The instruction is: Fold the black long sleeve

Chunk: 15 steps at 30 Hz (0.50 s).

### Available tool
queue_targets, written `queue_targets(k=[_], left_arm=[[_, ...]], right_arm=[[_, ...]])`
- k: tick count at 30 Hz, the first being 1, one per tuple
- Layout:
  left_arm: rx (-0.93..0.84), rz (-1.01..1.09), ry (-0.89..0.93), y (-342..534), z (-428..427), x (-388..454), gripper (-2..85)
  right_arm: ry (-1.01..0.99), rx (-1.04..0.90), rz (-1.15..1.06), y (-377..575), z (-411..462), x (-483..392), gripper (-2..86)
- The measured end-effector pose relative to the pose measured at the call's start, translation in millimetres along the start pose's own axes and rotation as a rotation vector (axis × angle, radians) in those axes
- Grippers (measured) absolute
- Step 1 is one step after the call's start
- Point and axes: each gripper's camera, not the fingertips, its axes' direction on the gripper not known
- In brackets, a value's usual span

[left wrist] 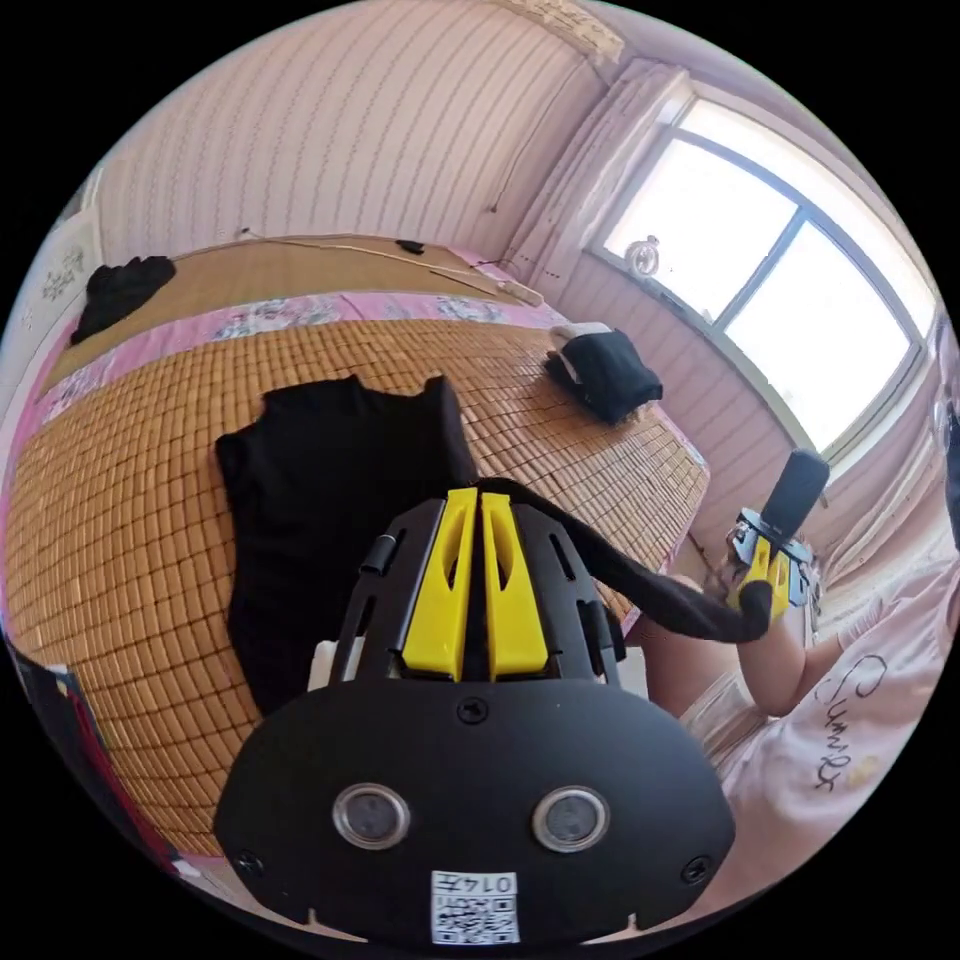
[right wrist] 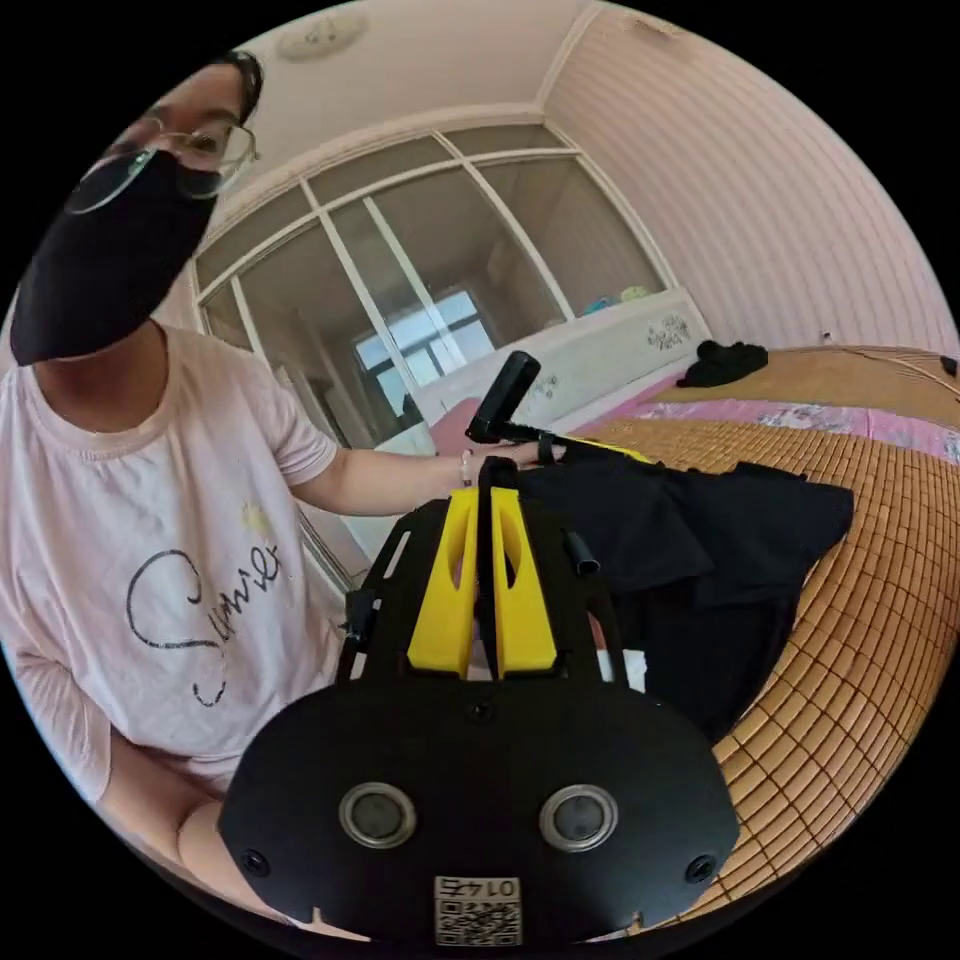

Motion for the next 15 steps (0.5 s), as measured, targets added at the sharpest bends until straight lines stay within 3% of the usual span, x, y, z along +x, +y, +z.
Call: queue_targets(k=[3, 5, 7, 11, 15], left_arm=[[-0.037, -0.137, -0.12, 66, -28, -48, -1.0], [-0.04, -0.238, -0.103, 112, -48, -74, -0.9], [-0.038, -0.283, -0.082, 138, -60, -86, -0.8], [-0.046, -0.361, -0.01, 178, -74, -102, 0.4], [-0.104, -0.263, 0.017, 192, -76, -89, 1.7]], right_arm=[[0.083, -0.266, 0.074, -4, 93, 1, 2.3], [0.183, -0.468, 0.099, 3, 145, 0, 3.2], [0.197, -0.552, 0.086, 4, 167, -5, 4.4], [0.214, -0.589, 0.159, -5, 184, 2, 5.7], [0.363, -0.606, 0.207, -22, 190, 14, 5.2]])
